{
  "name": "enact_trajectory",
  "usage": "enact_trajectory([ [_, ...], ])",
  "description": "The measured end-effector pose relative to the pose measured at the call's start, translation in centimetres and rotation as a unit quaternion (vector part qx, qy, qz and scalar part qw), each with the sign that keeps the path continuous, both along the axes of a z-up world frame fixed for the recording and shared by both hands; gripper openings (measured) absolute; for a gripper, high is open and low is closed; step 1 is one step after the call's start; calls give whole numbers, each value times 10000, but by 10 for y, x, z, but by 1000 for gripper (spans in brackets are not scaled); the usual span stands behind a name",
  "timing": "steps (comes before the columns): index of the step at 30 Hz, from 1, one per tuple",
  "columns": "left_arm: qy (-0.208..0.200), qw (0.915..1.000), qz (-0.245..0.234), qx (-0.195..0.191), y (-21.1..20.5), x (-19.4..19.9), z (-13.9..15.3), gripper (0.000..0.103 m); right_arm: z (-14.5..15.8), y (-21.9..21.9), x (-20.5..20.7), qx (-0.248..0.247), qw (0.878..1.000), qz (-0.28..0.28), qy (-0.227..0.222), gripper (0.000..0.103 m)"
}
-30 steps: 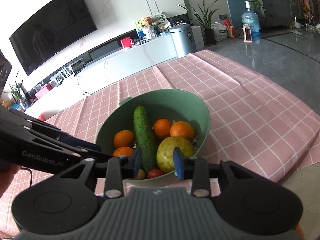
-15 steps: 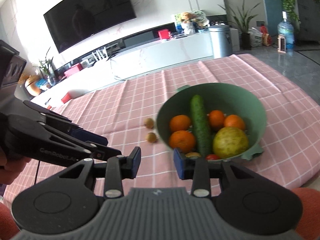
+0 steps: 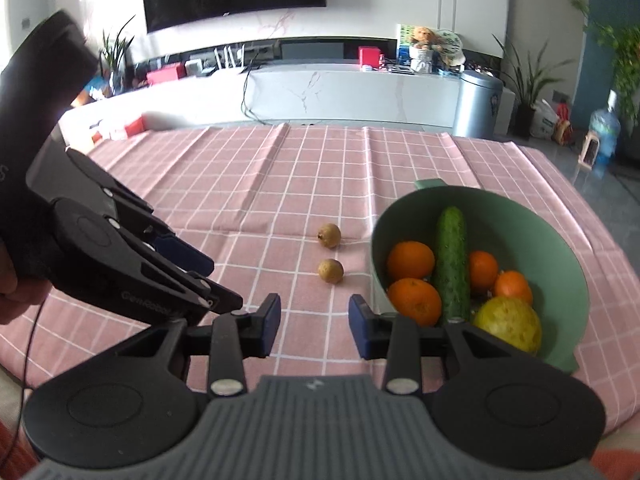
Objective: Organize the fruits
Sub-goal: 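Move both tools back to the two remaining longans and grasp one with the right tool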
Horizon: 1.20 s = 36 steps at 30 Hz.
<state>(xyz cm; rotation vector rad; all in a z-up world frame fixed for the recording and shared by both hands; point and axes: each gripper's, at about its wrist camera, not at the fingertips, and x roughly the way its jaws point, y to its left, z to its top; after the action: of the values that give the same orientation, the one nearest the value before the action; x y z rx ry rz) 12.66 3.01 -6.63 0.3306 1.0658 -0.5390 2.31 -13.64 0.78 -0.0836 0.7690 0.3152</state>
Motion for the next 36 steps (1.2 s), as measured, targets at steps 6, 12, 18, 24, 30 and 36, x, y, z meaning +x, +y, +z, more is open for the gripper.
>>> enact_trajectory([
  [6,5,9997,40,258,10,14,-18,48,-15,23,23,-616,9979,159,69,31],
  [12,59,9998,60,201,19,27,-29,48,-28,40,37,-1096,9938,157,-80,29],
  [18,13,9998,93,179,25,40,-34,48,-41,54,46,-1467,9888,193,-203,25],
  [24,-24,9998,166,75,33,51,-38,48,-53,64,58,-1730,9845,178,-247,20],
  [30,-21,9998,185,44,34,58,-42,48,-60,74,63,-2110,9761,264,-440,20],
  [36,-23,9998,169,-66,37,64,-40,48,-65,84,66,-2448,9676,455,-427,19],
])
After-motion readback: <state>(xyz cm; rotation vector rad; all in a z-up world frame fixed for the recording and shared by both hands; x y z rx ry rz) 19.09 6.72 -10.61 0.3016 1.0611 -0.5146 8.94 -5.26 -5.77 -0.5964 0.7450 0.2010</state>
